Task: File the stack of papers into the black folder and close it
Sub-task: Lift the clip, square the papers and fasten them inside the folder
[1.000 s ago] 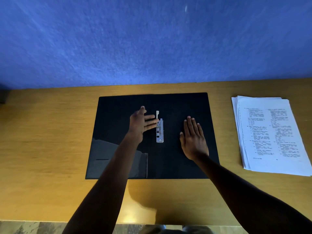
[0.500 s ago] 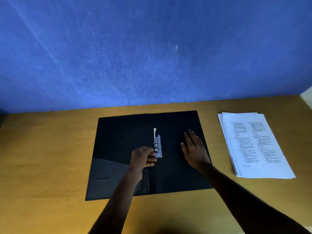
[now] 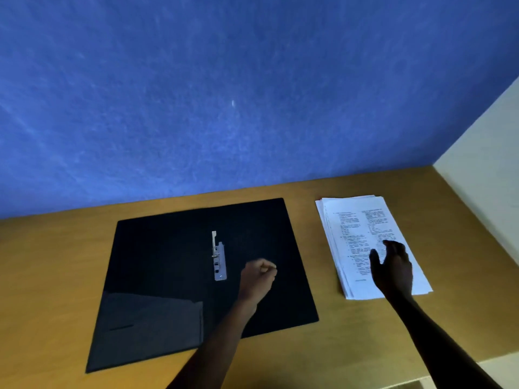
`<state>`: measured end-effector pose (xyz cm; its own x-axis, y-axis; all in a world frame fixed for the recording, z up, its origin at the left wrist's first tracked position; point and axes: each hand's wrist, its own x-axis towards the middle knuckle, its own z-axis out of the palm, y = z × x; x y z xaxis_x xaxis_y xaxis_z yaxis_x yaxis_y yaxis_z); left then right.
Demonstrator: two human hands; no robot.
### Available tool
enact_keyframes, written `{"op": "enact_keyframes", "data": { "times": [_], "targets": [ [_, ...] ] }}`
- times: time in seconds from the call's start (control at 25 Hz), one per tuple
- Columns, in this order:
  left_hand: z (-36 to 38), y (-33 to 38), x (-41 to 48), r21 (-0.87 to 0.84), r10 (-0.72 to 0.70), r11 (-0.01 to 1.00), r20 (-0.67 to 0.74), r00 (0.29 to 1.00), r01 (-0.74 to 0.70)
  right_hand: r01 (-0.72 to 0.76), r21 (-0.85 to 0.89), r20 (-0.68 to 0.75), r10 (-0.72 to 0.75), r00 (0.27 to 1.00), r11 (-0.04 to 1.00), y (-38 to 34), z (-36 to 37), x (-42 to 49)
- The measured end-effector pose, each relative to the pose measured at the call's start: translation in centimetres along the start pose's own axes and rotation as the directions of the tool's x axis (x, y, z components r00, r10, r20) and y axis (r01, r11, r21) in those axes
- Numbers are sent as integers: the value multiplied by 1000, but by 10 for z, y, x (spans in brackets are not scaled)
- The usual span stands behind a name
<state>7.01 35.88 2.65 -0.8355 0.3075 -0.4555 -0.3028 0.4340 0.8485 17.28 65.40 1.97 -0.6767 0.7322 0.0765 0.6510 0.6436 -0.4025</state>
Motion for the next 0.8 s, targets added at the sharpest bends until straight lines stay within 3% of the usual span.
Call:
{"op": "enact_keyframes", "data": {
  "times": [0.32,0.8],
  "targets": [
    [127,51,32,304,52,952,-14,999,-45,-113,-98,222,132,966,989,66,-14,89],
    [192,74,47,236,13,972,-102,995,11,-119,-108,338,149,929,987,67,1,115]
  ]
}}
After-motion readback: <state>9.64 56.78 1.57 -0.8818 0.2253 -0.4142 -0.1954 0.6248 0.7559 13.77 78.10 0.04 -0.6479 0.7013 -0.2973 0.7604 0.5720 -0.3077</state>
